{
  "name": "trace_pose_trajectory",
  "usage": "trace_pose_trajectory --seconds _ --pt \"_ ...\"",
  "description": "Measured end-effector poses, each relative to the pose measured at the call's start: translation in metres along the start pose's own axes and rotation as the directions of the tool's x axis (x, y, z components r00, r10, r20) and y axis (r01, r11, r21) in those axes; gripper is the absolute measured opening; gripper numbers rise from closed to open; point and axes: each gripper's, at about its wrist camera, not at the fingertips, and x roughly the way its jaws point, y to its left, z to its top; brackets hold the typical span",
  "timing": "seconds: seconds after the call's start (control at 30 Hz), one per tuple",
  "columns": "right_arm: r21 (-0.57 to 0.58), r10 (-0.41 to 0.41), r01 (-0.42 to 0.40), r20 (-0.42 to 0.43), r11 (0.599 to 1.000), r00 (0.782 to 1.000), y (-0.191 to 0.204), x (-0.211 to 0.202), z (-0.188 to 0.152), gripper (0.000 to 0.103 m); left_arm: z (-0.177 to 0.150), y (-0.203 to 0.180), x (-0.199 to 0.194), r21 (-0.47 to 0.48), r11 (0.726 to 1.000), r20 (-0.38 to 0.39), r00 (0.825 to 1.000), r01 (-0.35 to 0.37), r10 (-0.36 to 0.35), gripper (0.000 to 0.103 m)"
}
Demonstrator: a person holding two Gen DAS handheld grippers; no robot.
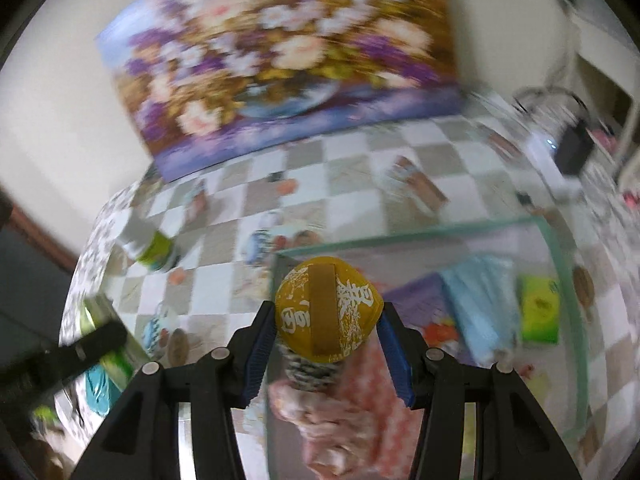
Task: Organize soft objects
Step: 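Carry the tissue pack and yellow container over the tray with both grippers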
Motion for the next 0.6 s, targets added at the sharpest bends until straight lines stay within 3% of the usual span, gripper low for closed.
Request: trace_pose_trajectory --seconds 0.3,0.4,0.6 --pt "0.084 -0.056 0.058 -0.021 0.995 0.998 -0.047 -0.01 0.001 0.054 -0.033 -0.06 0.028 0.166 0.983 -0.131 0.989 0.084 -0.063 0.056" --pt "0.104 -0.053 0.055 -0.021 0.993 0.998 -0.055 -0.013 0.001 0.054 -0.041 -0.072 0.036 0.21 0.975 -0.155 0.987 0.072 -0.04 0.056" --pt "0.124 -0.078 0.086 -0.067 0.989 0.995 -0.066 -0.006 -0.003 0.054 -0.048 -0.078 0.052 0.22 0.973 -0.205 0.978 0.077 -0.031 0.056"
